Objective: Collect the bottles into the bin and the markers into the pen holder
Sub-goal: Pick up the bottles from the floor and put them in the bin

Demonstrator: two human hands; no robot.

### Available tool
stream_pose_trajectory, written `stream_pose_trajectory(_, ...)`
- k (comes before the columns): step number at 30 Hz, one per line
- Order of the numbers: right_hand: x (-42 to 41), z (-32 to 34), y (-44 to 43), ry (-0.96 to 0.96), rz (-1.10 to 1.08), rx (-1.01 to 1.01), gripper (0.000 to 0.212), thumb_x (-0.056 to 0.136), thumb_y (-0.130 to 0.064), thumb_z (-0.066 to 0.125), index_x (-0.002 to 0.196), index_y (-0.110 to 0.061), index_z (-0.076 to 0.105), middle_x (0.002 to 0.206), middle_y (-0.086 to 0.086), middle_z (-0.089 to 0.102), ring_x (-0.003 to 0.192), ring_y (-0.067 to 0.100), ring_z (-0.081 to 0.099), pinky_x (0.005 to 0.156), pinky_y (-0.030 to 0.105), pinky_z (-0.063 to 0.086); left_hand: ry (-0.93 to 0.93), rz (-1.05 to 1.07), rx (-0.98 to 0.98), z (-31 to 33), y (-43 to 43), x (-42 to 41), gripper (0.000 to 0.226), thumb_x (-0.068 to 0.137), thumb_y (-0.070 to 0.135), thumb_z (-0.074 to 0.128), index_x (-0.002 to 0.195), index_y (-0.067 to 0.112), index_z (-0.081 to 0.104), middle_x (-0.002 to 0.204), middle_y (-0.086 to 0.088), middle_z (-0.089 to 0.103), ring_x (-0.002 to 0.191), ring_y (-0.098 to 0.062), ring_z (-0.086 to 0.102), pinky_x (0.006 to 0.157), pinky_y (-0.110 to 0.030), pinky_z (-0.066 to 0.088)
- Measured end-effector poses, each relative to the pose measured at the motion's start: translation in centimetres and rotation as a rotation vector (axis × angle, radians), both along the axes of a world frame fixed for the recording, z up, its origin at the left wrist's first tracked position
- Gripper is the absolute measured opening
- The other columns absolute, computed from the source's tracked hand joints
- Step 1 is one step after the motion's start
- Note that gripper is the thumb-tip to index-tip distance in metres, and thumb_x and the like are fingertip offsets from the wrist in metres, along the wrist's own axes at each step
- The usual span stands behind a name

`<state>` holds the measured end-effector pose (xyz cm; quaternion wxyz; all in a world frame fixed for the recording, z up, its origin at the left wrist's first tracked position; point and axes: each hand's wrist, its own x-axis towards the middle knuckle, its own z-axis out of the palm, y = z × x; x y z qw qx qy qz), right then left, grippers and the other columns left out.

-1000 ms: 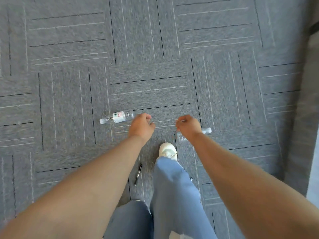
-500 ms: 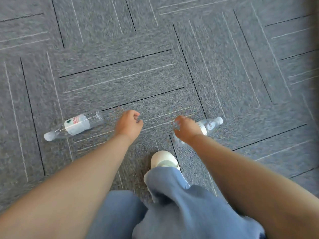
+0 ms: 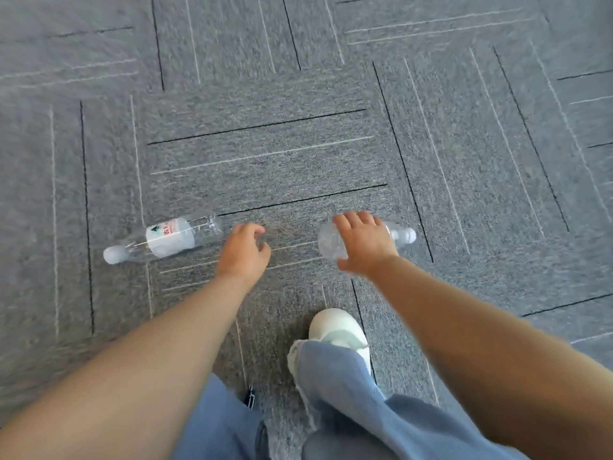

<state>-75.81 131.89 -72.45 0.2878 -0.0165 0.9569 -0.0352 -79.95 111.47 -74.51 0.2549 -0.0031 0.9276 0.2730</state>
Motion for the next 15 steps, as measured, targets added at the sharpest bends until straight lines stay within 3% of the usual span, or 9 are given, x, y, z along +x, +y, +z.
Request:
stream_pose_trajectory(5,-6.8,2.8,-7.9,0.298,0.198,-0.101,0.076,0.080,-0.032,0.068,0.142,-0.016,0.026,0.145,0.002,0.037,0.133,0.028,0.032,0.109,0.039,0.031,0.131,0.082,-0.230,0.6,-5.7,-1.0,0.056,0.084,0.021,0.063,0.135,0.015,0.040,0.142,-0.010,0.031,0.133,-0.029,0.028,0.110,-0.039,0.030)
stream_pose_trajectory(10,-9.8,2.7,-12.6,0.320,0.209,-0.263,0.080,0.082,-0.022,0.067,0.147,-0.025,0.020,0.150,0.002,0.030,0.131,0.030,0.031,0.095,0.038,0.050,-0.016,0.048,-0.459,-0.4,-10.7,-3.1,0.094,0.083,0.020,0.066,0.150,0.020,0.000,0.158,-0.008,-0.012,0.146,-0.030,-0.013,0.119,-0.049,0.003)
stream_pose_trajectory(13,-10.4,1.3,-13.6,0.287,0.206,-0.256,0.077,0.082,-0.018,0.067,0.145,-0.022,0.022,0.151,0.006,0.025,0.135,0.032,0.027,0.095,0.040,0.051,-0.067,0.039,-0.512,-1.1,-12.4,-4.7,0.105,0.080,0.009,0.068,0.149,0.021,-0.011,0.157,-0.007,-0.021,0.144,-0.029,-0.021,0.117,-0.053,0.001)
stream_pose_trajectory(15,-10.3,0.5,-13.9,0.284,0.202,-0.257,0.074,0.081,-0.012,0.065,0.143,-0.019,0.025,0.152,0.009,0.022,0.136,0.034,0.025,0.093,0.040,0.053,-0.105,0.020,-0.492,-1.7,-12.6,-5.1,0.107,0.079,0.005,0.067,0.148,0.021,-0.013,0.158,-0.007,-0.015,0.146,-0.028,-0.016,0.117,-0.052,0.002)
